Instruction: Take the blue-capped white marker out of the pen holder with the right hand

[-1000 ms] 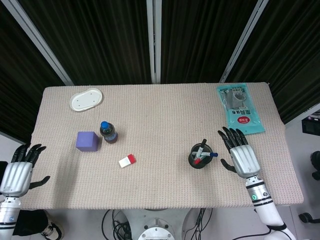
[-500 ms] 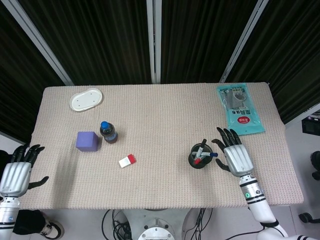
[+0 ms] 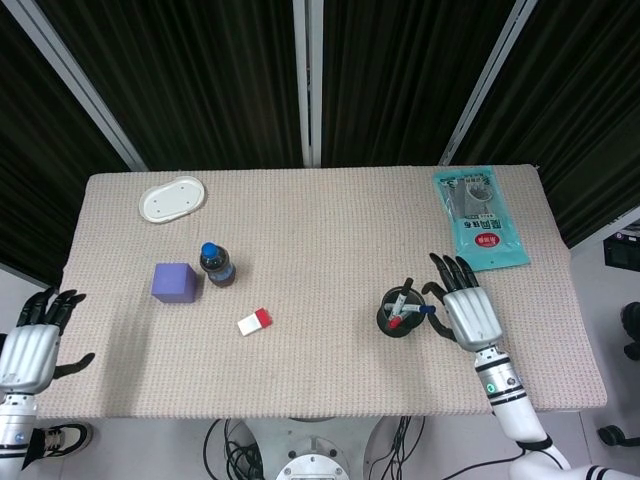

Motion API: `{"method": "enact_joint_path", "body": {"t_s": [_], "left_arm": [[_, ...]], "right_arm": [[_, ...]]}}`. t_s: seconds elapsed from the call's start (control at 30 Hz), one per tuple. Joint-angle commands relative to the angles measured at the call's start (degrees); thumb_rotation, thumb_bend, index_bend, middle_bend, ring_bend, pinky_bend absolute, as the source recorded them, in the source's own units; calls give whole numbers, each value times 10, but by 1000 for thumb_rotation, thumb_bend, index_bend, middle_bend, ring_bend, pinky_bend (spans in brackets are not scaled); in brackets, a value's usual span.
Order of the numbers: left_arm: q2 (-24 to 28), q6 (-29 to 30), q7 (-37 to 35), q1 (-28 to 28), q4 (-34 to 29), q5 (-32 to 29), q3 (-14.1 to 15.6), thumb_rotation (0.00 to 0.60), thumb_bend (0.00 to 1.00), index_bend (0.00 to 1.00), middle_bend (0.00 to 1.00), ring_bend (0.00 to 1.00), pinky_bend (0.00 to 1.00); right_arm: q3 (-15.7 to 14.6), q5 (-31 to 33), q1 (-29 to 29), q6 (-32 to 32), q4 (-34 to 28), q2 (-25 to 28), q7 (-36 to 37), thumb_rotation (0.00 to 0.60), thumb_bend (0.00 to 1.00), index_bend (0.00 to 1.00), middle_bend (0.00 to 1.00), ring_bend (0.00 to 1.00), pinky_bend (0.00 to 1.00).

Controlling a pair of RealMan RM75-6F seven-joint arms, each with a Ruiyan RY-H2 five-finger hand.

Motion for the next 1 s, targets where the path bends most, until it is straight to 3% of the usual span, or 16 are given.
{"method": "enact_joint_path", "body": {"t_s": [0.03, 1.0], "left_arm": [[1, 1, -2, 1, 1, 0, 0, 600, 129, 171, 120, 0, 76], [0, 0, -11, 3, 9, 0, 1, 600, 129, 172, 120, 0, 76]], "right_arm": [[0, -1, 2, 0, 1, -1, 0, 600, 280, 421, 0, 0, 0], [-5, -11, 6, 23, 6, -9, 10, 600, 346, 639, 0, 0, 0]]}}
